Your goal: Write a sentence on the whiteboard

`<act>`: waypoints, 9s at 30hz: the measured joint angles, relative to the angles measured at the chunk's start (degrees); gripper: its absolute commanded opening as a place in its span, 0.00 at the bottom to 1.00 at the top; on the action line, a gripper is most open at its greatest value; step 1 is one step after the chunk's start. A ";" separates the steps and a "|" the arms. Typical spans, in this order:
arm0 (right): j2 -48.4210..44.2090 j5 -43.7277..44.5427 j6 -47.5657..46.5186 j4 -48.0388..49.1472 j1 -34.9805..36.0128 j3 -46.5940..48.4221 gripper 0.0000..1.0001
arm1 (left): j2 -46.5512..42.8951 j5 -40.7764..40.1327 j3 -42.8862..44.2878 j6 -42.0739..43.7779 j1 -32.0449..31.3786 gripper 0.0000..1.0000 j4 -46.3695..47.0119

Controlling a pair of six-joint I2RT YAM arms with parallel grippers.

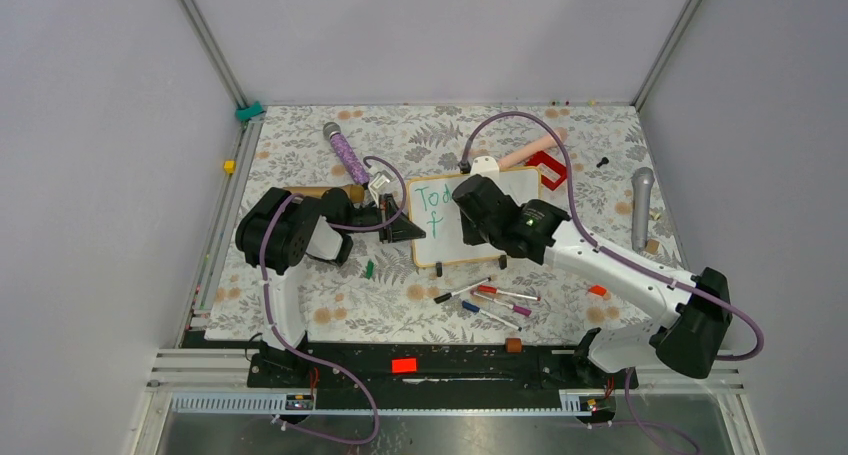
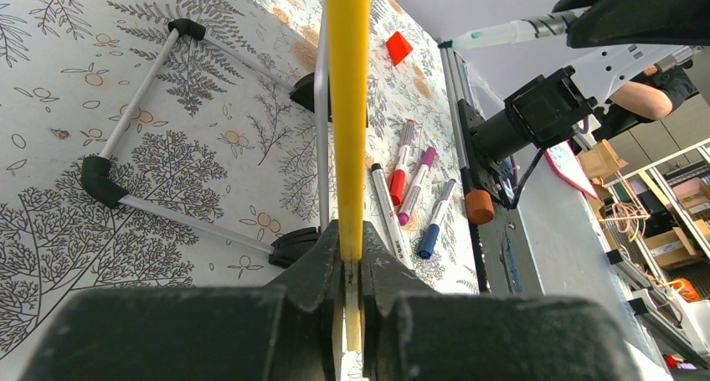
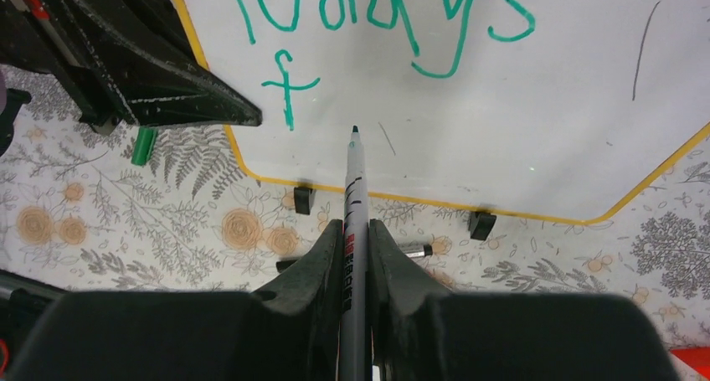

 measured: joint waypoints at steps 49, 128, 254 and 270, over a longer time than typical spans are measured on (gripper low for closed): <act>-7.10 -4.35 -4.00 5.16 -0.26 -6.93 0.00 | -0.52 2.03 -0.37 0.04 0.00 0.00 -0.24; 6.38 0.20 2.62 7.23 1.79 -1.25 0.00 | -0.55 1.92 -0.74 0.52 -0.09 0.00 -0.04; 3.65 3.65 1.20 2.29 2.03 0.76 0.00 | -0.55 1.84 -0.74 0.48 -0.11 0.00 -0.09; 6.05 6.14 1.22 1.70 -0.13 2.38 0.00 | -0.55 1.84 -0.74 0.48 -0.11 0.00 -0.09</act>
